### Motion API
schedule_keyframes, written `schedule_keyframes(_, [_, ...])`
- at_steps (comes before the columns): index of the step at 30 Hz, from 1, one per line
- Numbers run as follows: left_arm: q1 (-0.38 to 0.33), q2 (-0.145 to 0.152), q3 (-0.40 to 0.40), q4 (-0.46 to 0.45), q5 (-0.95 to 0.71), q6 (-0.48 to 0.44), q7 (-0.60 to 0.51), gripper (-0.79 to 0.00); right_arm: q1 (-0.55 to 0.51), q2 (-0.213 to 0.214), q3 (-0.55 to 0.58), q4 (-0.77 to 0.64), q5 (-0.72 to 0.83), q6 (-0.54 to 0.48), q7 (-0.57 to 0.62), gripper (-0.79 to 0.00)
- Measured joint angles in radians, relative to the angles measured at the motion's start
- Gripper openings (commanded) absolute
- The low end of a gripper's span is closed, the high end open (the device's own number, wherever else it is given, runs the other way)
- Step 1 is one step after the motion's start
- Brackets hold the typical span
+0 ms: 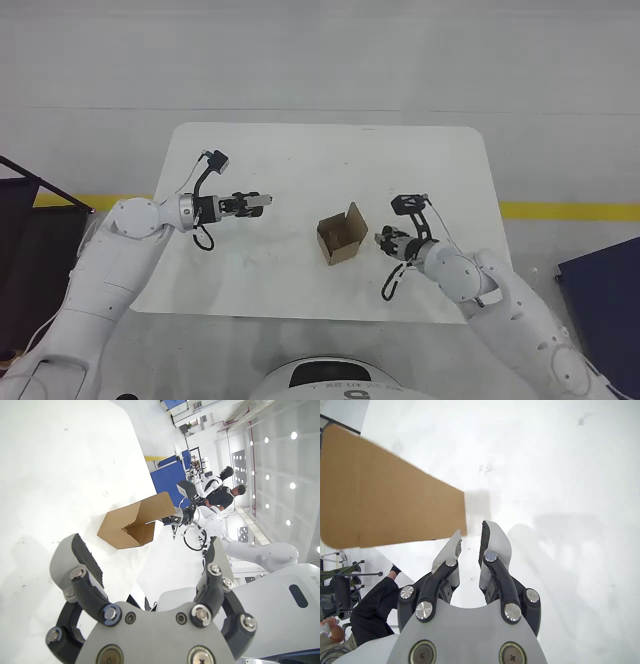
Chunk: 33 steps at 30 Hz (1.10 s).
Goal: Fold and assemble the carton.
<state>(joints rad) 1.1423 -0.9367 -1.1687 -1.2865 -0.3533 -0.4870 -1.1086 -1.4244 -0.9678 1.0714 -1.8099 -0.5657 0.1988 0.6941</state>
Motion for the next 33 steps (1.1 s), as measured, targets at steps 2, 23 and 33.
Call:
schedule_keyframes(2, [0.0, 0.0, 0.0, 0.0, 0.0, 0.0, 0.0, 0.0, 0.033, -0.003, 0.005, 0.015, 0.01, -0.006, 0.017, -0.61])
schedule_keyframes(23, [0.0, 0.0, 0.0, 0.0, 0.0, 0.0, 0.0, 0.0, -0.224, 0.014, 0.061, -0.213, -0.05, -0.091, -0.098, -0.428])
schedule_keyframes(33, [0.0, 0.0, 0.0, 0.0, 0.0, 0.0, 0.0, 0.0, -0.137, -0.011, 0.033, -0.104, -0.008, -0.012, -0.131, -0.483])
